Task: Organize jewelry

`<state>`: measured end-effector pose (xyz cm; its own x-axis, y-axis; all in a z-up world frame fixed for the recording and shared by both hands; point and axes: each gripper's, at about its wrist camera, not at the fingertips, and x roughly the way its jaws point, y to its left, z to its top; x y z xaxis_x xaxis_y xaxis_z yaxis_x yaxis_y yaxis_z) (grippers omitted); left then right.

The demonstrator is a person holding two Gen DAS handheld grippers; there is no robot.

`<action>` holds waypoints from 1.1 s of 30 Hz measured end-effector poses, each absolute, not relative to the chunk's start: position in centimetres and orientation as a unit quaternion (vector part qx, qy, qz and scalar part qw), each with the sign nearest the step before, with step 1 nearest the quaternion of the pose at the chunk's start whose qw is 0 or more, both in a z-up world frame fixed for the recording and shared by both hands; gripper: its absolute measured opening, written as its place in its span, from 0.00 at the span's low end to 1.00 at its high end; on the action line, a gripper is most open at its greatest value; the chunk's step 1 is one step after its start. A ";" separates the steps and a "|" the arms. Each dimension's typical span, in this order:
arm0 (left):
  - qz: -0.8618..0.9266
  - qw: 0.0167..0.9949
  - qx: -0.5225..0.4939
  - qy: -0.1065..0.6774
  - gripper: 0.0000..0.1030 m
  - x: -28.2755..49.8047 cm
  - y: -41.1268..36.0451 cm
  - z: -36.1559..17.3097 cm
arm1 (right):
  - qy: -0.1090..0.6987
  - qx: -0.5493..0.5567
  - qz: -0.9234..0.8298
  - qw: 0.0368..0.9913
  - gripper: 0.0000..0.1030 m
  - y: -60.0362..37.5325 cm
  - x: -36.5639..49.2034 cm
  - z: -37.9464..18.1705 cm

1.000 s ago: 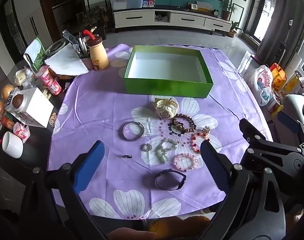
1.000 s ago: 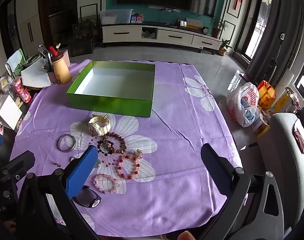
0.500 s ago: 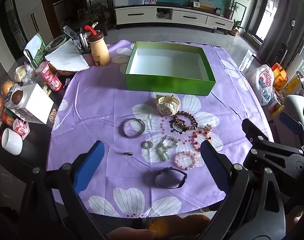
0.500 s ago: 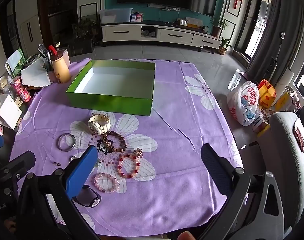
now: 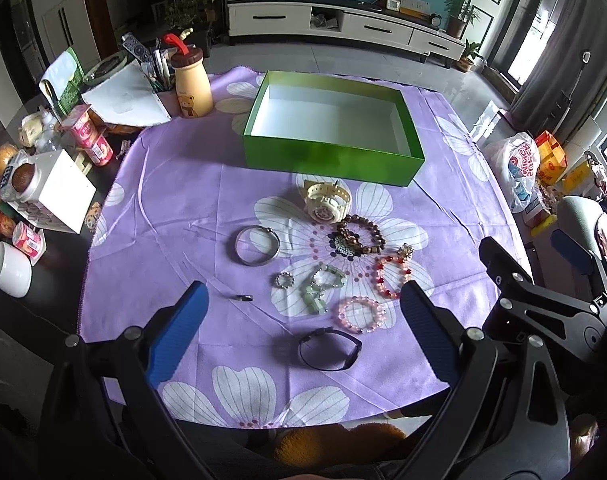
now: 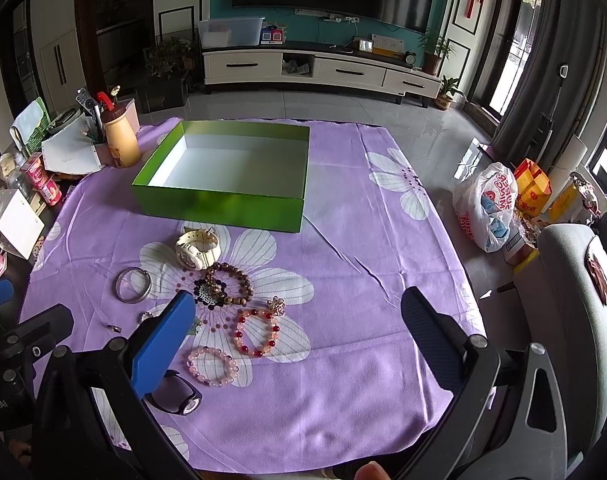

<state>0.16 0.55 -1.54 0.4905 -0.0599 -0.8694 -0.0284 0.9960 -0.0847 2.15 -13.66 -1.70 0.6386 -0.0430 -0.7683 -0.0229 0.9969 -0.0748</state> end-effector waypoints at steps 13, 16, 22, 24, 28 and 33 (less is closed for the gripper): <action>0.006 0.859 -0.026 0.512 0.96 -0.2 0.7 -0.9 | 0.426 -0.040 -0.008 0.904 0.99 -13.7 2.1 -1.6; 0.006 0.857 -0.029 0.515 0.97 -0.3 0.8 -0.9 | 0.426 -0.039 -0.008 0.904 0.99 -13.7 2.2 -1.7; 0.025 0.872 -0.018 0.488 0.97 -0.8 0.9 -0.7 | 0.423 -0.041 -0.008 0.905 0.99 -13.5 1.9 -1.2; 0.022 0.876 -0.017 0.482 0.97 -0.8 0.9 -0.7 | 0.423 -0.040 -0.007 0.905 0.99 -13.5 1.9 -1.1; 0.027 0.883 -0.035 0.467 0.97 -0.9 1.4 -0.4 | 0.424 -0.042 -0.007 0.905 0.99 -13.5 1.9 -1.2; 0.014 0.868 -0.042 0.494 0.98 -0.3 1.8 -1.0 | 0.424 -0.041 -0.006 0.905 0.99 -13.4 1.9 -1.2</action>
